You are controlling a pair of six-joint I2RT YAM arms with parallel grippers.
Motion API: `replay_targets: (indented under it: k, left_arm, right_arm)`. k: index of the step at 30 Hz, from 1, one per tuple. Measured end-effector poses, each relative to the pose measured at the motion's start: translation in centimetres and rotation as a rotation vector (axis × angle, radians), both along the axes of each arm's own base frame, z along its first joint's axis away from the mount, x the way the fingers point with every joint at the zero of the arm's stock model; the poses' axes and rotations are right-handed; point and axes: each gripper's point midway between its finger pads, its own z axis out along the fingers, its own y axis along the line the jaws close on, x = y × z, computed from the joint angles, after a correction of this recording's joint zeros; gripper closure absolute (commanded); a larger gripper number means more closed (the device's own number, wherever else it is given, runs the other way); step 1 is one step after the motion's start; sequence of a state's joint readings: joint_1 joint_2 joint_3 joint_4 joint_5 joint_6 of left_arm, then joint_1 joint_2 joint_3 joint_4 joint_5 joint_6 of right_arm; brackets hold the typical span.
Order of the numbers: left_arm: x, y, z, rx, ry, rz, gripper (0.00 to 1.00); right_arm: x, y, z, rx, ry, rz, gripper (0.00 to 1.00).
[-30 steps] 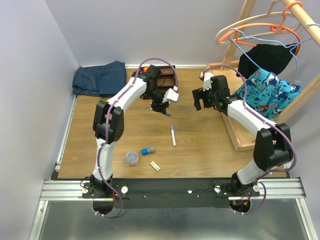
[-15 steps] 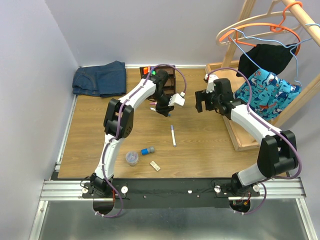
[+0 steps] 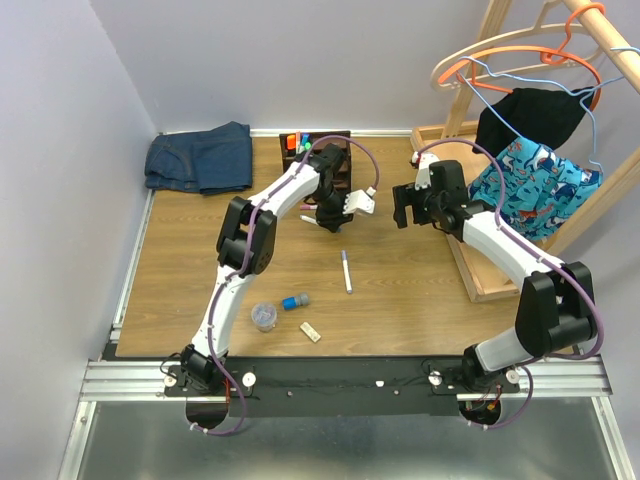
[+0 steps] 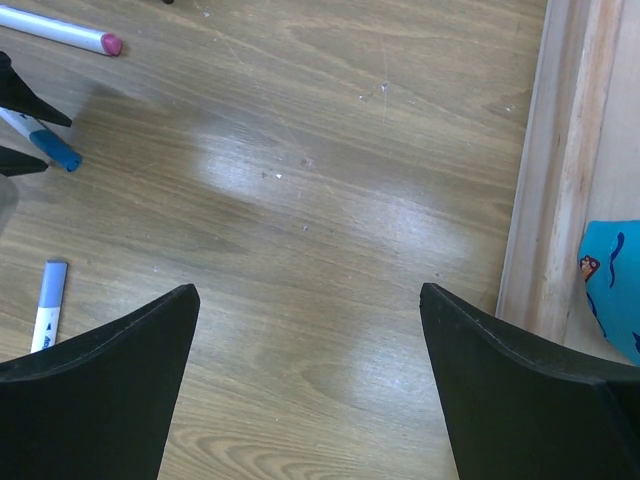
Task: Sort the stationery into containers
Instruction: Pick up the pen from the center of the board.
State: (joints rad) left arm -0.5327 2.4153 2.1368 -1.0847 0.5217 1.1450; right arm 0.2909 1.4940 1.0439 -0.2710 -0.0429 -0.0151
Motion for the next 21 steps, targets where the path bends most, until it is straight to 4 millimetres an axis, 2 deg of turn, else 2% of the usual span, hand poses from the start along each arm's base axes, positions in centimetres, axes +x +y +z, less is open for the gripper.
replay_targets:
  k: [3, 11, 16, 21]
  left_arm:
    - [0.4, -0.1, -0.2, 0.020, -0.019, 0.004, 0.66]
    - [-0.2, 0.3, -0.9, 0.073, -0.014, 0.002, 0.71]
    - [-0.7, 0.5, -0.9, 0.084, -0.019, 0.010, 0.79]
    - [-0.8, 0.4, -0.5, 0.083, -0.006, 0.043, 0.81]
  right_arm:
    - [0.0, -0.2, -0.1, 0.000, 0.001, -0.005, 0.01]
    - [0.1, -0.4, 0.0, -0.001, 0.000, -0.009, 0.01]
    - [0.2, -0.5, -0.1, -0.007, -0.003, -0.005, 0.01]
    - [0.2, -0.6, 0.0, -0.021, -0.009, 0.004, 0.01]
